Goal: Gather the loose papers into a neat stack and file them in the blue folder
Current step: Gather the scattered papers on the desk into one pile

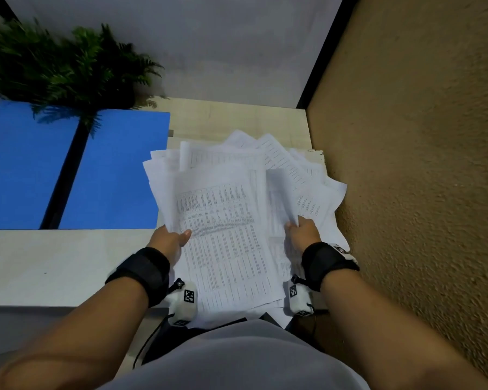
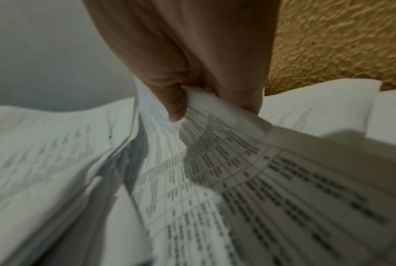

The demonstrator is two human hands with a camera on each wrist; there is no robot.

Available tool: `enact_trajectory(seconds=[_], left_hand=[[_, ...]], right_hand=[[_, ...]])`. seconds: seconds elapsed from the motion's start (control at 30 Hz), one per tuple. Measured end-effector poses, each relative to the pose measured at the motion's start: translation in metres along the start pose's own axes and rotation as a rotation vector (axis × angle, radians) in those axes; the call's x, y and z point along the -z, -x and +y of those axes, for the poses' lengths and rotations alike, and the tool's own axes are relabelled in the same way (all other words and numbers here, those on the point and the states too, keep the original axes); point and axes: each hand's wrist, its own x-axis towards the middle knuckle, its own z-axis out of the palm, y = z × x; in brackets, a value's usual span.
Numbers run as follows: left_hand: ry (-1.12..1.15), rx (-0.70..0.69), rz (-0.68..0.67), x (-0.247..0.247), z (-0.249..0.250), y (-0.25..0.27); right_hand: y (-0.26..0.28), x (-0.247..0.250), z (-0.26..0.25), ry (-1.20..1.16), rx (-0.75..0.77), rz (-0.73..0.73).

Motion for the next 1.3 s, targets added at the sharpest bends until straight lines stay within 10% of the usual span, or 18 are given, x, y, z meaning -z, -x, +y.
enact_trajectory(seconds=[0.4, 0.57, 0.67, 0.8, 1.1, 1.3], left_hand=[[-0.113, 0.075, -0.041, -0.004, 0.0, -0.004], [-0.17, 0.066, -0.015, -0.008, 0.004, -0.005], [-0.263, 0.099, -0.018, -0.01, 0.01, -0.001], [-0.346, 0.113, -0.008, -0.01, 0.014, 0.0], [-0.294, 0.044, -0.026, -0.009, 0.009, -0.006], [-0.245, -0.091, 0.031, -0.008, 0.01, 0.004]], right_hand=[[-0.023, 0.005, 0.011, 0.043, -0.165, 0.393], [-0.03, 0.008, 0.012, -0.554, -0.09, 0.272], [-0.032, 0.011, 0.01, -0.557, -0.072, 0.057], [-0.035, 0.015, -0.007, -0.577, -0.081, 0.13], [0.025, 0.1, -0.096, -0.082, 0.382, 0.556], [0.085, 0.134, -0.164, -0.424, 0.775, 0.662]])
